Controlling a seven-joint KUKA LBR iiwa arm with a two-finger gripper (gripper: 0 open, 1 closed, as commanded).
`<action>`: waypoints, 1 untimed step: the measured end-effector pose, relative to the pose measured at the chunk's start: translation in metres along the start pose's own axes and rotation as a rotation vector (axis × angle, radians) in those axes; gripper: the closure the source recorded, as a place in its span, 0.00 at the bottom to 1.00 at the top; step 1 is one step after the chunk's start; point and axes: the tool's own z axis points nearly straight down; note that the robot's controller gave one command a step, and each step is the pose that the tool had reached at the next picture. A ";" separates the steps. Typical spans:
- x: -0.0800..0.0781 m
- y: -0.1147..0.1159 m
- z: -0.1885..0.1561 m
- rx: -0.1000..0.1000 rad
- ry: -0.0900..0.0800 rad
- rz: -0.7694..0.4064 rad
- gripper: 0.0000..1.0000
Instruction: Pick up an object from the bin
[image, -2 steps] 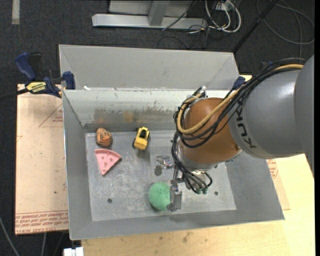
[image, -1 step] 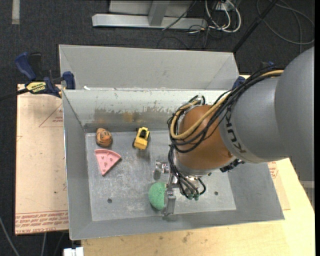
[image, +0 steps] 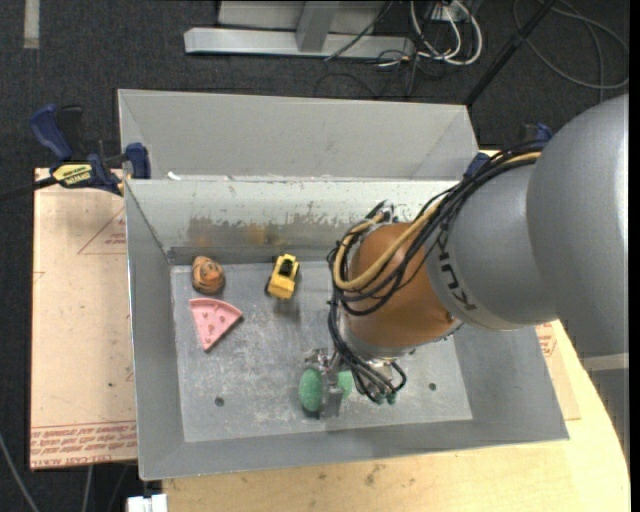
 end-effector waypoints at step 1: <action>0.000 0.000 0.000 0.000 0.000 0.000 1.00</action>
Offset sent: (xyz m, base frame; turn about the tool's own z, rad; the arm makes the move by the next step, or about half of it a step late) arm 0.0274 0.0006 0.1236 0.0003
